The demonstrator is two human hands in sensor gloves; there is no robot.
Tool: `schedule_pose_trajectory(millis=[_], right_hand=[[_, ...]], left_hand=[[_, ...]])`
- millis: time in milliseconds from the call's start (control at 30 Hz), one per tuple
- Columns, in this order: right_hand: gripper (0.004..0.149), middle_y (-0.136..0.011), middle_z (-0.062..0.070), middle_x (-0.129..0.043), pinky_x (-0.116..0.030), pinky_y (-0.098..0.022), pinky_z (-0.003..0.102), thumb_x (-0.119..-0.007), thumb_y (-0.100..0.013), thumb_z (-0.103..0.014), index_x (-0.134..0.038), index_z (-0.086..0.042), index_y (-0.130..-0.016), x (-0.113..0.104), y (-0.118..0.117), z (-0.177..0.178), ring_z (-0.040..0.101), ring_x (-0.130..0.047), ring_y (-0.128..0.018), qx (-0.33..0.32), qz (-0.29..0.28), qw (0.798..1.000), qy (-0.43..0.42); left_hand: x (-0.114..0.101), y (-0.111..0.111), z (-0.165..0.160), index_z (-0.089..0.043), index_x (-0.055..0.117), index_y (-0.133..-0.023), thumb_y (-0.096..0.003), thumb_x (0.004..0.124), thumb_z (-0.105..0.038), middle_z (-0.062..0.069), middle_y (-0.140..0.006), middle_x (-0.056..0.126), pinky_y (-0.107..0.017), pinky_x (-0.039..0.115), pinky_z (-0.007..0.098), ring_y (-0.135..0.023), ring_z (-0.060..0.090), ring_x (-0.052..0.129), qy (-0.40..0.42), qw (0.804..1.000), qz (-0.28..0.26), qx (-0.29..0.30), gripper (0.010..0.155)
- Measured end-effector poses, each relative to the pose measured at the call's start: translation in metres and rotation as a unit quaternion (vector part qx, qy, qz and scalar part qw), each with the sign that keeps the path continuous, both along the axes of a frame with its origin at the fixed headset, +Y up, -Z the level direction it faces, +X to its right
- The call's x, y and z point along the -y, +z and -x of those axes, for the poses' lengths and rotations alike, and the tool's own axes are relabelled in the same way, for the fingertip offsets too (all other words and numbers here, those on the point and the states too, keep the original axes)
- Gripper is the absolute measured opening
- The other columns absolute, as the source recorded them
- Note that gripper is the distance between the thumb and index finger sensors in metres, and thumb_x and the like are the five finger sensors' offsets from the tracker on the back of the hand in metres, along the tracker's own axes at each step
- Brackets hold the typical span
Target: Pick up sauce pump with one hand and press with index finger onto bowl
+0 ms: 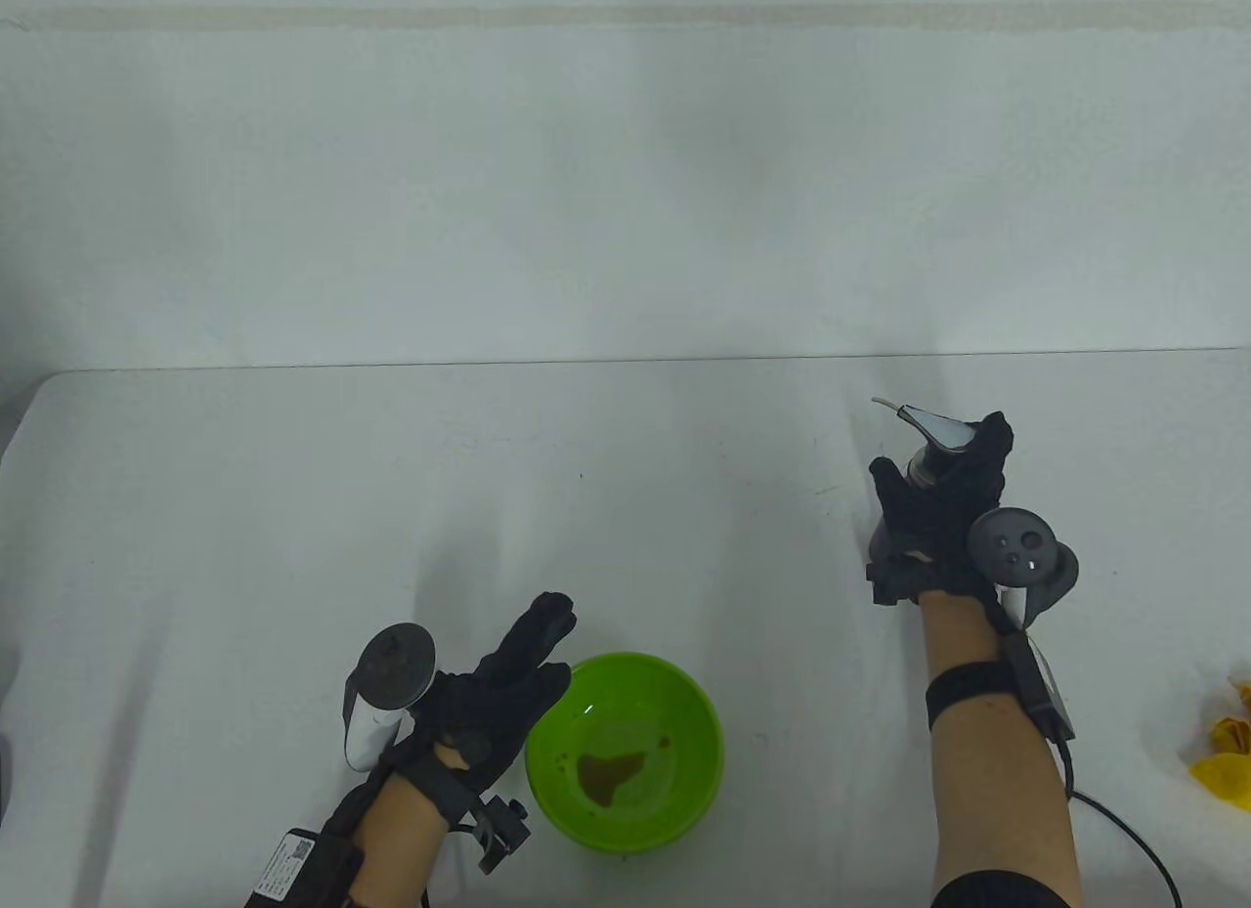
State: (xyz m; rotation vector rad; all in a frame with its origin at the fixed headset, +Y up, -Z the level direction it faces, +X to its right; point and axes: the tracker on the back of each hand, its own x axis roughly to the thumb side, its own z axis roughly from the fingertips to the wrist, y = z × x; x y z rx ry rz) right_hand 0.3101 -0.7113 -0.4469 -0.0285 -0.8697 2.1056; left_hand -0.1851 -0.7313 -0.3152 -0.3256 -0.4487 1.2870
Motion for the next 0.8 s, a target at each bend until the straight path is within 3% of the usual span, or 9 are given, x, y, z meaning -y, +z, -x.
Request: schedule_pose_trajectory(millis=[100, 233, 367, 467, 567, 633, 700, 800], right_hand=[[0.115, -0.105, 0.014, -0.027, -0.047, -0.059, 0.083, -0.097, -0.038, -0.064, 0.002, -0.036, -0.09, -0.016, 0.009, -0.002, 0.059, -0.039, -0.096, -0.044, -0.002, 0.999, -0.031], [0.114, -0.107, 0.016, -0.014, -0.037, -0.06, 0.084, -0.093, -0.039, -0.069, 0.003, -0.037, -0.091, -0.045, 0.028, -0.003, 0.06, -0.026, -0.097, -0.092, -0.005, 0.995, -0.041], [0.103, -0.109, 0.018, -0.012, -0.029, -0.063, 0.08, -0.085, -0.043, -0.071, -0.004, -0.037, -0.096, -0.088, 0.064, 0.003, 0.058, -0.016, -0.097, -0.175, -0.055, 0.981, -0.066], [0.095, -0.11, 0.02, -0.019, -0.031, -0.07, 0.068, -0.079, -0.046, -0.072, -0.014, -0.031, -0.101, -0.11, 0.086, 0.016, 0.053, -0.019, -0.101, -0.198, -0.092, 0.973, -0.068], [0.084, -0.111, 0.021, -0.039, -0.043, -0.071, 0.061, -0.073, -0.047, -0.072, -0.039, -0.02, -0.104, -0.126, 0.109, 0.04, 0.051, -0.039, -0.102, -0.279, -0.101, 0.947, -0.123], [0.083, -0.113, 0.021, -0.035, -0.037, -0.072, 0.062, -0.07, -0.05, -0.07, -0.04, -0.016, -0.105, -0.123, 0.121, 0.062, 0.051, -0.032, -0.104, -0.372, -0.055, 0.909, -0.18], [0.082, -0.114, 0.022, -0.031, -0.031, -0.072, 0.062, -0.065, -0.052, -0.07, -0.038, -0.015, -0.106, -0.11, 0.132, 0.083, 0.05, -0.025, -0.105, -0.442, 0.003, 0.871, -0.213], [0.08, -0.116, 0.02, -0.028, -0.025, -0.072, 0.063, -0.059, -0.054, -0.069, -0.036, -0.015, -0.108, -0.086, 0.143, 0.109, 0.048, -0.021, -0.106, -0.476, 0.056, 0.846, -0.232]], left_hand=[[0.0, 0.0, 0.0, -0.029, 0.033, -0.114, -0.0459, 0.07, -0.072, 0.009, -0.12, 0.04, -0.074, 0.041, 0.067, -0.111, 0.05, 0.037, 0.0, 1.0, 0.0, -0.001, 0.089], [0.0, 0.0, 0.0, -0.029, 0.033, -0.114, -0.0458, 0.07, -0.072, 0.009, -0.12, 0.04, -0.074, 0.041, 0.067, -0.111, 0.05, 0.037, 0.004, 1.0, -0.003, -0.002, 0.089], [0.0, -0.001, 0.0, -0.029, 0.033, -0.114, -0.0459, 0.07, -0.072, 0.009, -0.12, 0.04, -0.074, 0.041, 0.067, -0.111, 0.05, 0.037, 0.011, 1.0, -0.006, -0.004, 0.089], [-0.002, -0.001, 0.0, -0.029, 0.034, -0.114, -0.0457, 0.071, -0.072, 0.008, -0.12, 0.041, -0.074, 0.041, 0.067, -0.111, 0.05, 0.038, 0.019, 1.0, -0.015, -0.014, 0.089], [-0.002, 0.0, -0.001, -0.029, 0.034, -0.114, -0.0458, 0.071, -0.072, 0.008, -0.12, 0.041, -0.074, 0.041, 0.067, -0.111, 0.05, 0.037, 0.017, 1.0, -0.016, -0.012, 0.089], [-0.002, 0.001, -0.002, -0.029, 0.034, -0.114, -0.0458, 0.071, -0.072, 0.008, -0.12, 0.041, -0.074, 0.041, 0.067, -0.111, 0.05, 0.038, 0.015, 1.0, -0.017, -0.011, 0.088], [-0.003, 0.001, -0.003, -0.029, 0.034, -0.114, -0.0459, 0.071, -0.072, 0.008, -0.12, 0.04, -0.074, 0.041, 0.068, -0.111, 0.05, 0.037, 0.015, 1.0, -0.018, -0.008, 0.088], [-0.003, 0.001, -0.005, -0.029, 0.034, -0.114, -0.0458, 0.071, -0.072, 0.008, -0.12, 0.04, -0.074, 0.041, 0.067, -0.111, 0.05, 0.037, 0.017, 1.0, -0.02, -0.008, 0.089]])
